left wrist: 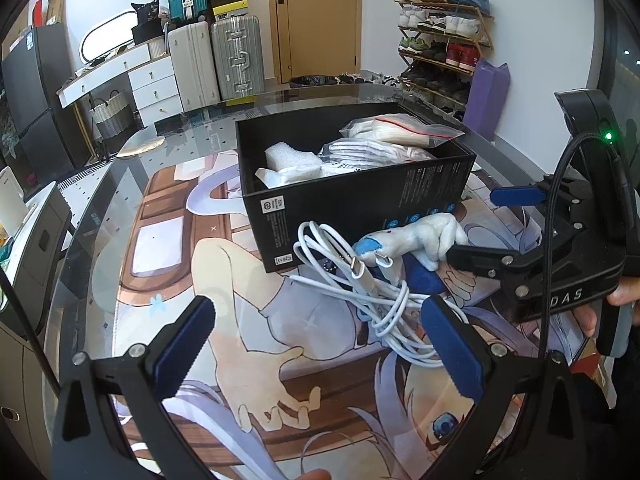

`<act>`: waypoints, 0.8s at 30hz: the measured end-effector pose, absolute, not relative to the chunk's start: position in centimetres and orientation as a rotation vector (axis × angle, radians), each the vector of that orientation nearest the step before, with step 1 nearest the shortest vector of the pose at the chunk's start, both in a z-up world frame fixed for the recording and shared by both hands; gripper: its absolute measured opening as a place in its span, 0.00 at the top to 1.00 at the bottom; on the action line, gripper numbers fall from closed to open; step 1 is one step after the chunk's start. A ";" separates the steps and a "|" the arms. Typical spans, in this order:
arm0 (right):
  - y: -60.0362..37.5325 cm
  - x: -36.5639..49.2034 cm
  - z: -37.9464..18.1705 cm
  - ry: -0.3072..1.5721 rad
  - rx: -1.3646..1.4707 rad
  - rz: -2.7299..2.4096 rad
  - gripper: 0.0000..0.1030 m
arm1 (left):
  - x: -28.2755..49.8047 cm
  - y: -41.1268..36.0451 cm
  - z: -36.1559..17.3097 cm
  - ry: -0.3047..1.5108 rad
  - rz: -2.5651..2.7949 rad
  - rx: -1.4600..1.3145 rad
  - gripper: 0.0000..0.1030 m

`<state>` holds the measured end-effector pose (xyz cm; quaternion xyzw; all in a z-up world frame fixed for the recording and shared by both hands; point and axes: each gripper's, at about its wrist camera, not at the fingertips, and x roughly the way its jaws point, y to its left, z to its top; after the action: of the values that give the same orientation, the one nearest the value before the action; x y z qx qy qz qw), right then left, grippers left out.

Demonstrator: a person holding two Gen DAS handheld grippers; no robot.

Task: Organize soft objects
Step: 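Withdraw both grippers and move the right gripper toward the white plush toy, then close the right gripper on the white plush toy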

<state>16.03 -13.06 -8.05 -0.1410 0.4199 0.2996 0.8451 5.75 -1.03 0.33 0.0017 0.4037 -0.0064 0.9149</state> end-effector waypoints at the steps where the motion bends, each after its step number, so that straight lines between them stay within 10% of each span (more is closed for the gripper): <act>1: -13.2 16.2 -8.0 0.886 -0.299 0.626 0.01 | 5.8 -1.0 0.3 0.830 -0.014 0.004 0.00; 24: -12.4 17.0 -9.1 0.925 -0.247 0.565 0.01 | 6.0 -0.6 -0.2 0.846 -0.006 0.005 0.00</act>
<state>16.99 -12.37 -9.09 -0.1171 0.4392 0.2681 0.8494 6.00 -0.61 -0.24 0.0026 0.4104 -0.0028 0.9119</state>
